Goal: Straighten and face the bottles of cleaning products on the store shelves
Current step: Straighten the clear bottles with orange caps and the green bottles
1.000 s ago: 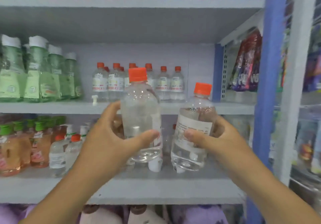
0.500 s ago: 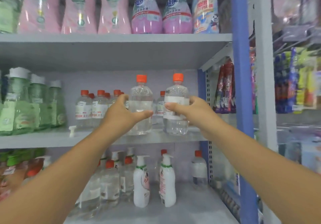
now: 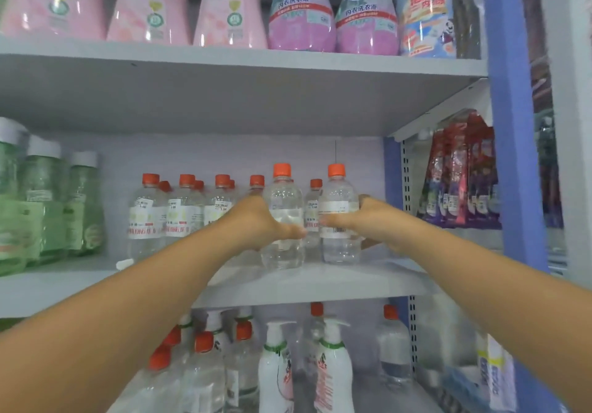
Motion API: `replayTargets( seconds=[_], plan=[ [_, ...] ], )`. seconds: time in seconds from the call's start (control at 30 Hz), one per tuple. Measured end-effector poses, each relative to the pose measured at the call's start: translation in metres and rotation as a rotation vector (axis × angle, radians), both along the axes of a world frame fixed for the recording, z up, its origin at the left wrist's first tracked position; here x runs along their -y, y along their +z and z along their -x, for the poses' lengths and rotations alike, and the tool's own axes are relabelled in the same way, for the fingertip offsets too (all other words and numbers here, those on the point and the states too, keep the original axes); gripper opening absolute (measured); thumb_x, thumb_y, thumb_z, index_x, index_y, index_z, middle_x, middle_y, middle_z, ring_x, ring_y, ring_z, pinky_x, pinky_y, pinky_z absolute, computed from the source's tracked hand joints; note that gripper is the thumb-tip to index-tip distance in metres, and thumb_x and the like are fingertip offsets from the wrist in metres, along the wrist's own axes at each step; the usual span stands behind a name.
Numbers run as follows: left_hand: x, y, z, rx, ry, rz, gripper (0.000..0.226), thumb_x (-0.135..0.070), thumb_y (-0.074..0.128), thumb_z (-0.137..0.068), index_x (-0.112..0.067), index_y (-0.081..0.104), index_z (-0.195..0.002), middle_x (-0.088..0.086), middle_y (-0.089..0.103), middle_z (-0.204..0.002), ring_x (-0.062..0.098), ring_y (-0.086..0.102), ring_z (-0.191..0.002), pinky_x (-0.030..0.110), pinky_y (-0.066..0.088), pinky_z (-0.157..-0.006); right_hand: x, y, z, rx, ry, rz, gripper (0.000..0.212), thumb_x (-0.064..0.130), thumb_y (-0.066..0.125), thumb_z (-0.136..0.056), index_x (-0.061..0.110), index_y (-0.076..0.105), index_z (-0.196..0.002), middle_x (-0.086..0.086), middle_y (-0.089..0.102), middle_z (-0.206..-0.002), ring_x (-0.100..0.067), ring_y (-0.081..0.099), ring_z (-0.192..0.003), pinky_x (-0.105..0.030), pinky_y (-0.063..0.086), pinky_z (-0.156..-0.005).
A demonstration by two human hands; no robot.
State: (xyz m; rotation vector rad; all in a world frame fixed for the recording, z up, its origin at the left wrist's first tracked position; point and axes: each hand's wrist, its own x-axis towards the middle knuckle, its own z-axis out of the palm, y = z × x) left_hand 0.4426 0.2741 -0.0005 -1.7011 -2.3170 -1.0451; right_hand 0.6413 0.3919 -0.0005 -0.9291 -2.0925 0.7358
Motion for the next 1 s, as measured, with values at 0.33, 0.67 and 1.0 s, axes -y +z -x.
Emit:
replayTargets(
  seconds=[0.33,0.67,1.0],
  plan=[
    [-0.044,0.033,0.006,-0.152,0.119,0.114,0.118,-0.07,0.087,-0.061,-0.016,0.032,-0.151,0.003,0.058,-0.133,0.024,0.06,-0.105,0.036,0.052,-0.08,-0.033,0.02,0.042,0.237,-0.043,0.112,0.07,0.06,0.085,-0.073,0.022,0.061,-0.127,-0.004,0.06,-0.132,-0.023,0.065,-0.098,-0.046,0.065,-0.079],
    [-0.079,0.046,-0.002,-0.646,0.397,0.282,0.092,-0.095,0.059,-0.06,-0.013,0.06,-0.103,-0.002,0.054,-0.086,0.02,0.061,-0.078,0.03,0.047,-0.061,-0.073,0.027,0.052,0.4,-0.03,0.06,0.09,0.069,0.077,-0.075,0.019,0.051,-0.145,-0.007,0.047,-0.153,-0.026,0.076,-0.094,-0.045,0.063,-0.085],
    [-0.092,0.066,-0.005,-0.822,0.437,0.315,0.086,-0.099,0.045,-0.065,-0.015,0.056,-0.075,-0.006,0.052,-0.069,0.012,0.054,-0.062,0.025,0.035,-0.053,-0.091,0.043,0.056,0.561,-0.067,-0.077,0.1,0.089,0.053,-0.075,0.014,0.05,-0.141,-0.01,0.062,-0.127,-0.029,0.076,-0.09,-0.044,0.063,-0.086]
  ],
)
